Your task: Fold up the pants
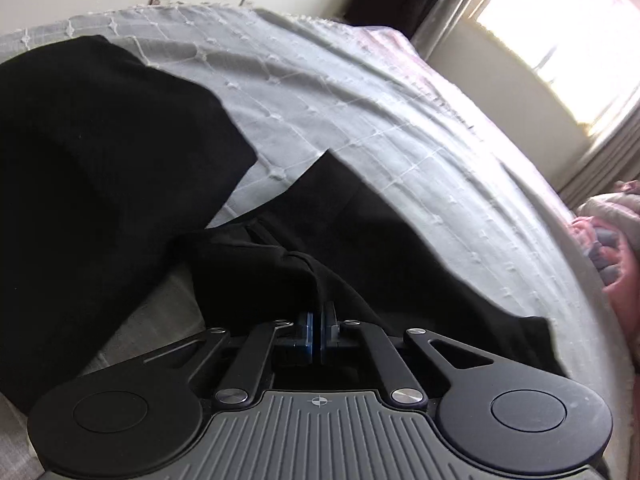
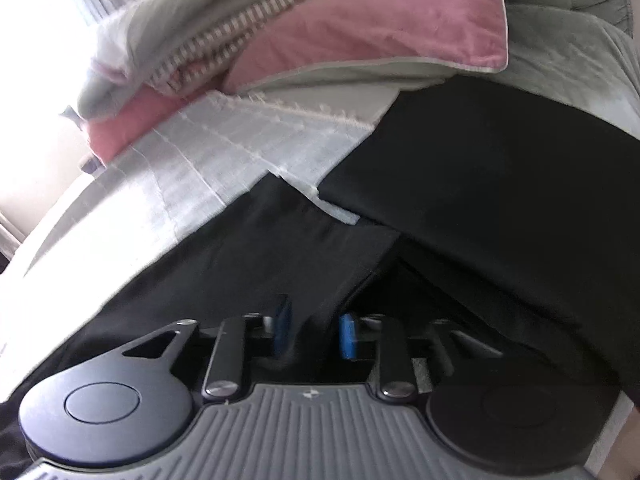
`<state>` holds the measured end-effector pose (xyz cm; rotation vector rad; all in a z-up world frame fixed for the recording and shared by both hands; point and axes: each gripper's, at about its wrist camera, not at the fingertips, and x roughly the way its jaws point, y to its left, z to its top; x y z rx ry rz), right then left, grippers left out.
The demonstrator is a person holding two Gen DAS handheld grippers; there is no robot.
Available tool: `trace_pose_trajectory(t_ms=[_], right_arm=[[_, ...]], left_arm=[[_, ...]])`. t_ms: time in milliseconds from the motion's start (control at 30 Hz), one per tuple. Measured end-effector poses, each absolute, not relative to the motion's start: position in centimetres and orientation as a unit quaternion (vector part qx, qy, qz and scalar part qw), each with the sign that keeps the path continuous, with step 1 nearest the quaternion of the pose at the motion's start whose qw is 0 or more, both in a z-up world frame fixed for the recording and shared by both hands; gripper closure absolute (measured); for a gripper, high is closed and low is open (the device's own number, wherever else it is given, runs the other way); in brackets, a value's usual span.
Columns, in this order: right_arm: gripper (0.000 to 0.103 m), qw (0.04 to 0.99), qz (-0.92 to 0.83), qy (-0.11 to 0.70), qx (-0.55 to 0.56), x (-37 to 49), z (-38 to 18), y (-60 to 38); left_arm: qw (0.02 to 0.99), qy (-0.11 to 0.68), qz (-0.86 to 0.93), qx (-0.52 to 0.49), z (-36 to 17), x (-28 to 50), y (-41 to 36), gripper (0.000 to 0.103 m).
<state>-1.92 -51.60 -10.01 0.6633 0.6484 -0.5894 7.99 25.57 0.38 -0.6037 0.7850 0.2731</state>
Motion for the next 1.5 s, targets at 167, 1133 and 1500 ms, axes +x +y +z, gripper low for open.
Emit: trace_pose_trajectory(t_ms=[167,1133,1500], right_arm=[[0.078,0.862,-0.279,0.320,0.277,-1.2,-8.7,-52.1],[0.034,0.887,-0.289,0.301,0.199,-3.4,-4.9,-49.6],[0.020,0.930,-0.089,0.314,0.168,9.7,-0.9,-35.5]], left_arm=[[0.881,0.360,0.124,-0.279,1.4,7.3,26.8,0.102],[0.910,0.315,0.157,-0.221,8.7,2.8,28.7,0.052],[0.903,0.396,0.147,-0.079,3.1,18.4,23.8,0.030]])
